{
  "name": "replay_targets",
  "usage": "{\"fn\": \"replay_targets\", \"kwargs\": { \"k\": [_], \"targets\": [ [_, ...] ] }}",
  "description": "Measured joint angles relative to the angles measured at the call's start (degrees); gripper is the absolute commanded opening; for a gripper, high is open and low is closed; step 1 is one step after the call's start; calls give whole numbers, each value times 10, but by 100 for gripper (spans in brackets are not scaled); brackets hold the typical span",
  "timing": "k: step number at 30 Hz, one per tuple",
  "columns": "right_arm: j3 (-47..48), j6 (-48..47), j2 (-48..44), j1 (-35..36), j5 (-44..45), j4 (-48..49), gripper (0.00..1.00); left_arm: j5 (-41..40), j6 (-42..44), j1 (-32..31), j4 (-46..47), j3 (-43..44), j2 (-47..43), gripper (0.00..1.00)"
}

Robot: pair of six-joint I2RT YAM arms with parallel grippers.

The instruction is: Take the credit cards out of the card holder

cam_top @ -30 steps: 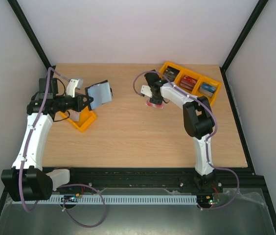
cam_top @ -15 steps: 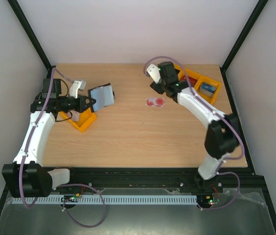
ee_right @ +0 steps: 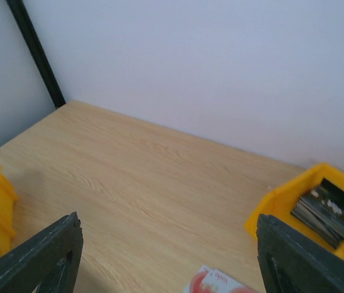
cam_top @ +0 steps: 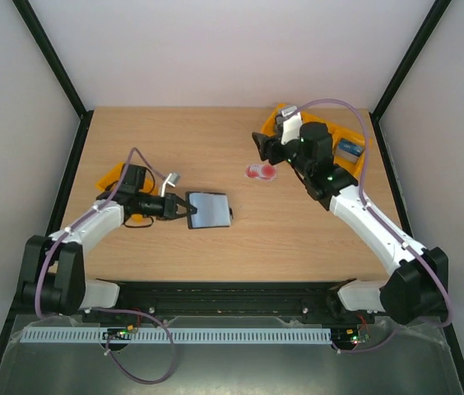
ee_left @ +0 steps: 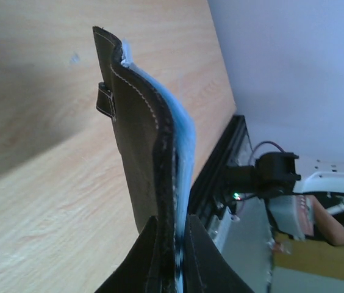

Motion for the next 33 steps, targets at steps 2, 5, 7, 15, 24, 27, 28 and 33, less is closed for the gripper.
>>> {"fn": "replay_targets", "kwargs": {
  "k": [2, 5, 7, 15, 24, 27, 28, 33],
  "targets": [
    [-20, 20, -16, 0, 13, -2, 76, 20, -45, -20, 55, -22, 20, 3],
    [-46, 42, -42, 0, 31, -3, 76, 37, -101, -45, 125, -53, 42, 29],
    [-55, 52, -54, 0, 41, -3, 76, 35, -125, -56, 147, -64, 55, 63],
    [-57, 84, -59, -15, 72, -5, 84, -184, -62, -57, 71, -34, 60, 99],
    [-84, 103, -108, -56, 125, -13, 99, -323, 23, 31, -10, 76, -41, 99],
    [-115, 104, -130, -82, 150, -10, 99, -326, 37, 71, -26, 106, -78, 99],
    [-129, 105, -135, -94, 157, -5, 99, -327, 42, 85, -31, 117, -90, 99],
    [-198, 104, -145, -155, 164, 41, 99, -361, 58, 136, -30, 134, -126, 99]
  ]
}}
